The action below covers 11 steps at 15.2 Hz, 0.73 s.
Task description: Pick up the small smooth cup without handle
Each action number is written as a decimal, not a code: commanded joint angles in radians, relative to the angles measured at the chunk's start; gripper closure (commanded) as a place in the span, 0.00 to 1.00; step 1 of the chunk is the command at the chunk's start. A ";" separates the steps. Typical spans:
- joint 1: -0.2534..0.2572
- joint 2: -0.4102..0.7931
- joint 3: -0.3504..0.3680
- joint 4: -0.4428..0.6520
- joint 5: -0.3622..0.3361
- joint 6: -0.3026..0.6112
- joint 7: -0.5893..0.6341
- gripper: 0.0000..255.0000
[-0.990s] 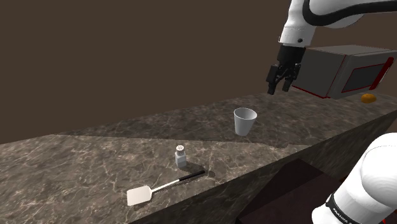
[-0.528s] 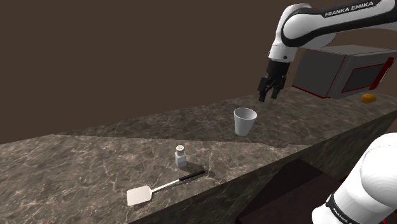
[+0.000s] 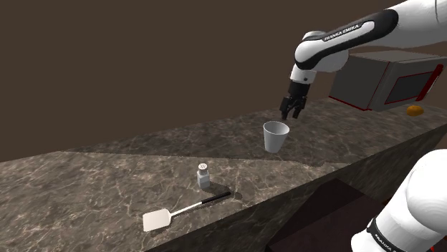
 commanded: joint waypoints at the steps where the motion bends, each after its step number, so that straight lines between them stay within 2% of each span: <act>1: 0.001 0.087 -0.023 0.035 0.036 0.038 -0.060 0.00; 3: -0.001 0.169 -0.038 0.076 0.076 0.062 -0.116 0.00; 11: -0.002 0.227 -0.036 0.031 0.110 0.157 -0.154 0.00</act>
